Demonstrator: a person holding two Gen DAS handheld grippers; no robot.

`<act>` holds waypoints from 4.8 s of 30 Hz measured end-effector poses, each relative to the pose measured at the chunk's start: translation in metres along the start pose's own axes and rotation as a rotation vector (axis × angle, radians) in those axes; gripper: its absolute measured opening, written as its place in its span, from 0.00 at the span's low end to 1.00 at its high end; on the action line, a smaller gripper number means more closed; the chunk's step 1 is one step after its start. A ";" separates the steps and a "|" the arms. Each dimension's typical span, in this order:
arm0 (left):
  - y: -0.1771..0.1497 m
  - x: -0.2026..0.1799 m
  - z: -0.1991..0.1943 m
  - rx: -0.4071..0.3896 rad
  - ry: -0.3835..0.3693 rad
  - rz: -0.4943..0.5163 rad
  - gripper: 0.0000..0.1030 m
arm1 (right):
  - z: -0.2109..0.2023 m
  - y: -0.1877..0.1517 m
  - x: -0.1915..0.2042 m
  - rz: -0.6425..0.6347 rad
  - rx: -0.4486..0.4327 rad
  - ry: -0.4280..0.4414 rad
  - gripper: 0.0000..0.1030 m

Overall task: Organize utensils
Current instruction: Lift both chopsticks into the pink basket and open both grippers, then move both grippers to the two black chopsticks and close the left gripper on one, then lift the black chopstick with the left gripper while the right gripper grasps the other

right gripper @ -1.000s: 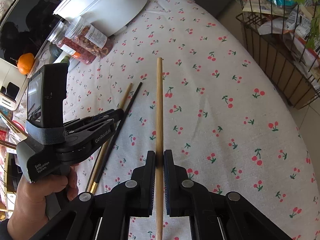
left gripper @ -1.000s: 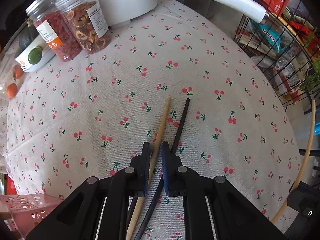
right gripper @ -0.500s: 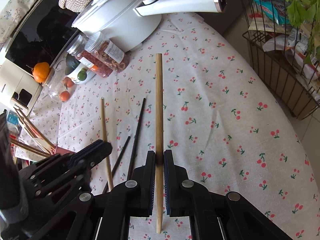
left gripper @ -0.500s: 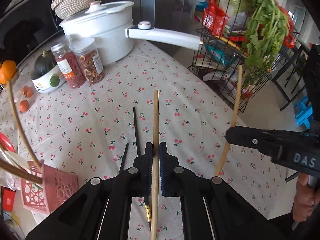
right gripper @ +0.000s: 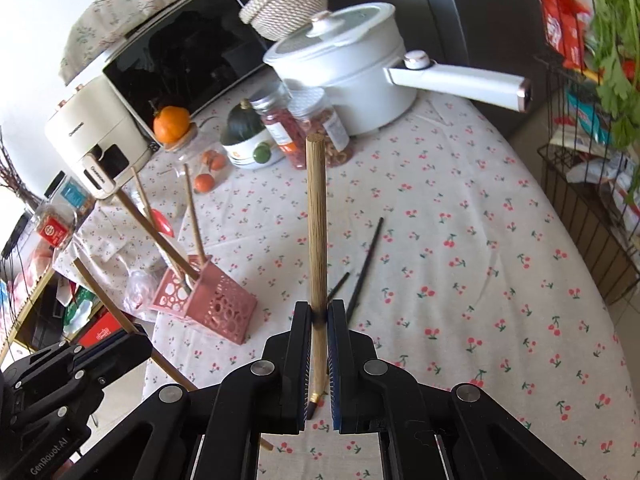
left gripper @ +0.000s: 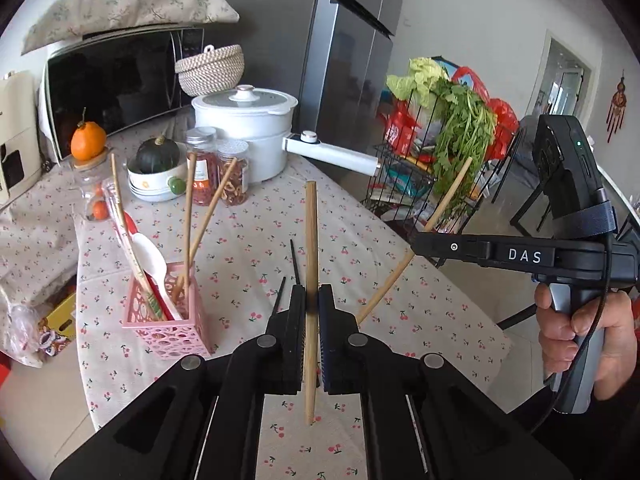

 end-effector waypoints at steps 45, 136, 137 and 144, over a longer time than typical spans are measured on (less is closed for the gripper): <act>0.065 0.125 -0.022 -0.376 0.172 -0.216 0.06 | 0.050 0.060 0.135 -0.264 -0.196 0.025 0.04; -0.079 0.040 0.085 0.212 0.131 -0.105 0.05 | 0.164 -0.002 -0.039 0.028 0.398 -0.222 0.79; -0.081 0.041 0.081 0.212 0.126 -0.110 0.05 | 0.169 -0.002 -0.036 0.021 0.396 -0.211 0.74; -0.096 0.049 0.072 0.195 0.108 -0.132 0.05 | 0.199 -0.018 -0.020 -0.079 0.465 -0.141 0.17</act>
Point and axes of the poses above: each gripper's, at about its wrist camera, not at the fingertips, and z roughly the way its jaws point, x to its left, y to its top, the point moved 2 cm from there along z, roughly the way its jaws point, and after that the axes turned 12 degrees about -z, right-handed, at the moved point
